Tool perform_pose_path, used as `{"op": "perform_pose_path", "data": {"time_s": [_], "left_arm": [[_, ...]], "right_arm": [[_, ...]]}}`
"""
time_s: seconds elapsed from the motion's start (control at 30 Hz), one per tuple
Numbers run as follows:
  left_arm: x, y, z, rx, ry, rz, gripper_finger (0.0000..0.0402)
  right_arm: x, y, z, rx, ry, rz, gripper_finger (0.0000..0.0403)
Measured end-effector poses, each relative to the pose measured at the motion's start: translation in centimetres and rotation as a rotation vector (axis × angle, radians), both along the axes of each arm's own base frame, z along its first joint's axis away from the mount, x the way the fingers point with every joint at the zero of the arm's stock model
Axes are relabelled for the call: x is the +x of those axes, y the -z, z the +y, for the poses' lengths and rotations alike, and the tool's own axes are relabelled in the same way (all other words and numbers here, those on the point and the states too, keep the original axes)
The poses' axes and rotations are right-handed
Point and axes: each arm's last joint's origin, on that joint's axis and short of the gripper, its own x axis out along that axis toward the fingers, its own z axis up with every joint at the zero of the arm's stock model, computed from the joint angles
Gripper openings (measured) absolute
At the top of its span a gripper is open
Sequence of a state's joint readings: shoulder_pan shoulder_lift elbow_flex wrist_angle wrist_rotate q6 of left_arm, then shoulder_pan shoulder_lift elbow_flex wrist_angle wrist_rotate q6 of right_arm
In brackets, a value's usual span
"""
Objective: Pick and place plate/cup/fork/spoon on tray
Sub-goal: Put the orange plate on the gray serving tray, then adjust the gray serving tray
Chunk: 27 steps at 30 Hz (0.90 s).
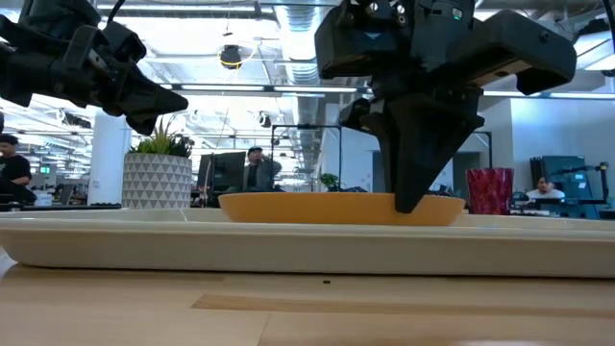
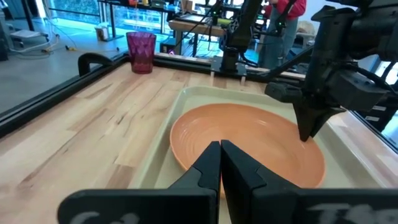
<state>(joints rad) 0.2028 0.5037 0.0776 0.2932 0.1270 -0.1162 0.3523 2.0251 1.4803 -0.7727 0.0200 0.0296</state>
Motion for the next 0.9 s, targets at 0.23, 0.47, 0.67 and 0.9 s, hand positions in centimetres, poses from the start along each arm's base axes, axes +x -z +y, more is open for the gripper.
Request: {"op": "perform_pose_path", "data": {"time_s": [0.23,0.47,0.67,0.9], "left_arm": [[0.0,0.1,-0.1,-0.004,0.017,0.005,0.0000],[0.0,0.1,-0.1,-0.004,0.017,0.005,0.0000],[0.0,0.0,-0.1,-0.004,0.017,0.004,0.0000],[0.0,0.3,-0.6,0.015,0.076,0.033,0.0000]], "right_arm": [[0.1,0.0,0.0,-0.003,0.001,-0.010,0.0057],[-0.3,-0.8,0.4,-0.045,-0.004,-0.042,0.0057],[-1.6,-3.7,1.1,-0.026,-0.027,-0.088,0.0050],[-4.5,-3.5,2.2,0.119,-0.034,-0.152,0.0011]]}}
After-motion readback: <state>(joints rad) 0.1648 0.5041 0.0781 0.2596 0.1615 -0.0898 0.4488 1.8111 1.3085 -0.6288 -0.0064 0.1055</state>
